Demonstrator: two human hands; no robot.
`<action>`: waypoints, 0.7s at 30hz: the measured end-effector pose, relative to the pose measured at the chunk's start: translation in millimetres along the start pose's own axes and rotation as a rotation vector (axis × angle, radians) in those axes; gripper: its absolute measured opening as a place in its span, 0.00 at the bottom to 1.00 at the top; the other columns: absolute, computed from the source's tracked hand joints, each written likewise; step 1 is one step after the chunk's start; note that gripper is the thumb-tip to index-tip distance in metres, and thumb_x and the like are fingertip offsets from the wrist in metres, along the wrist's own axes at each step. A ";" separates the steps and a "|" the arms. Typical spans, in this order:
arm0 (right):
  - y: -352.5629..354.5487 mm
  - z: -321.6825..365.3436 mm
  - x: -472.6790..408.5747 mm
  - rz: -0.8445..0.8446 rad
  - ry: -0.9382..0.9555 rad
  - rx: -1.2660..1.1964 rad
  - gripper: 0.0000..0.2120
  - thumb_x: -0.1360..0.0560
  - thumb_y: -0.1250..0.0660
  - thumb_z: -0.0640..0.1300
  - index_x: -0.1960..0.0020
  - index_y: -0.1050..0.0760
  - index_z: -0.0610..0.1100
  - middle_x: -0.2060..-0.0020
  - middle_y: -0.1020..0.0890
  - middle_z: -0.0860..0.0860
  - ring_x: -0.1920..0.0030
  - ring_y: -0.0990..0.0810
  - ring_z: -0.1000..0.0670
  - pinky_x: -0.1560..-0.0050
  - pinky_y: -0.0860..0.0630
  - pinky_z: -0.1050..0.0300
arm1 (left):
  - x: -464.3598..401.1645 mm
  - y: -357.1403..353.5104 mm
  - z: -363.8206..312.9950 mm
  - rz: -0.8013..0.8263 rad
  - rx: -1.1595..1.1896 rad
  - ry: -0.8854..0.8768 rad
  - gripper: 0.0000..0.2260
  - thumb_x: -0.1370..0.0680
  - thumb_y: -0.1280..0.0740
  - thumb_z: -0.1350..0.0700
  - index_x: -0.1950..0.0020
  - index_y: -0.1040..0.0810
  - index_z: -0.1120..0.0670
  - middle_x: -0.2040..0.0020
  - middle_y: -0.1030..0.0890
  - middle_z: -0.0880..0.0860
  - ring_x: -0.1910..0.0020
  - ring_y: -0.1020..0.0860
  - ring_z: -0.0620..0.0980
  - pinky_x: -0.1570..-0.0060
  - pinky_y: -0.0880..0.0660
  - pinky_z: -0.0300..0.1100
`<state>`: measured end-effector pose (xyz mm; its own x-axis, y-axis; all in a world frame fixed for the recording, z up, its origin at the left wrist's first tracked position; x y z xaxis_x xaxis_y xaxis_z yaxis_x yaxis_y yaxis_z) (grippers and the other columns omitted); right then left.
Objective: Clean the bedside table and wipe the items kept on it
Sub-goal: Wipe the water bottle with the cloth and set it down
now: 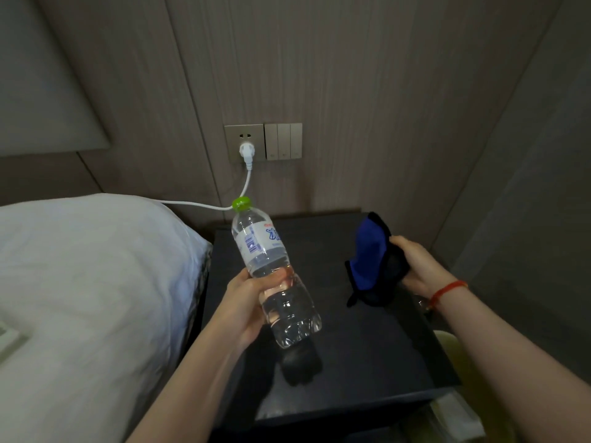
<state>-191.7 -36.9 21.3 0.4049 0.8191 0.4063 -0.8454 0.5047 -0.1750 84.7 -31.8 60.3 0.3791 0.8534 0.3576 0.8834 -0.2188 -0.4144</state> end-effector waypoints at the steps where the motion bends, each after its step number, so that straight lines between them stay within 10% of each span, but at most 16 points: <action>1: -3.5 9.1 13.3 0.076 -0.050 -0.080 0.10 0.23 0.39 0.46 0.54 0.21 0.42 0.56 0.17 0.46 0.53 0.20 0.46 0.59 0.24 0.52 | 4.4 -1.0 -0.7 0.012 0.008 0.000 0.20 0.33 0.32 0.65 0.41 0.26 0.62 0.55 0.21 0.60 0.57 0.22 0.58 0.49 0.25 0.54; 11: -90.3 45.8 127.9 0.592 -0.053 -0.289 0.15 0.30 0.36 0.48 0.47 0.22 0.43 0.53 0.16 0.45 0.53 0.17 0.49 0.50 0.22 0.53 | 48.3 -30.6 -14.3 0.099 -0.019 -0.047 0.20 0.34 0.30 0.66 0.42 0.24 0.58 0.55 0.18 0.58 0.59 0.18 0.54 0.59 0.21 0.47; 16: -109.1 41.8 163.6 0.714 0.108 -0.170 0.13 0.28 0.38 0.50 0.52 0.18 0.46 0.53 0.15 0.47 0.51 0.17 0.51 0.52 0.20 0.59 | 72.2 -38.5 -22.5 0.097 -0.059 -0.138 0.18 0.29 0.34 0.70 0.39 0.25 0.61 0.47 0.20 0.62 0.49 0.21 0.59 0.46 0.25 0.52; 21: -111.8 36.1 173.4 0.449 0.274 -0.173 0.12 0.30 0.32 0.46 0.50 0.24 0.42 0.54 0.20 0.45 0.56 0.18 0.51 0.61 0.20 0.62 | 89.1 -38.0 -26.8 0.109 -0.098 -0.189 0.20 0.30 0.32 0.71 0.39 0.25 0.62 0.46 0.19 0.63 0.49 0.20 0.58 0.49 0.23 0.49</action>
<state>-39.5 38.8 143.6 0.1129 0.9935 0.0135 -0.8957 0.1077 -0.4313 92.3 39.8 130.4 0.4237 0.8936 0.1480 0.8660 -0.3517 -0.3555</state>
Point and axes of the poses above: each hand's wrist, its own x-axis away from the middle knuckle, its own y-axis out of the back of the hand, z = x × y, the point moved 2 cm from there along -x, towards the middle knuckle
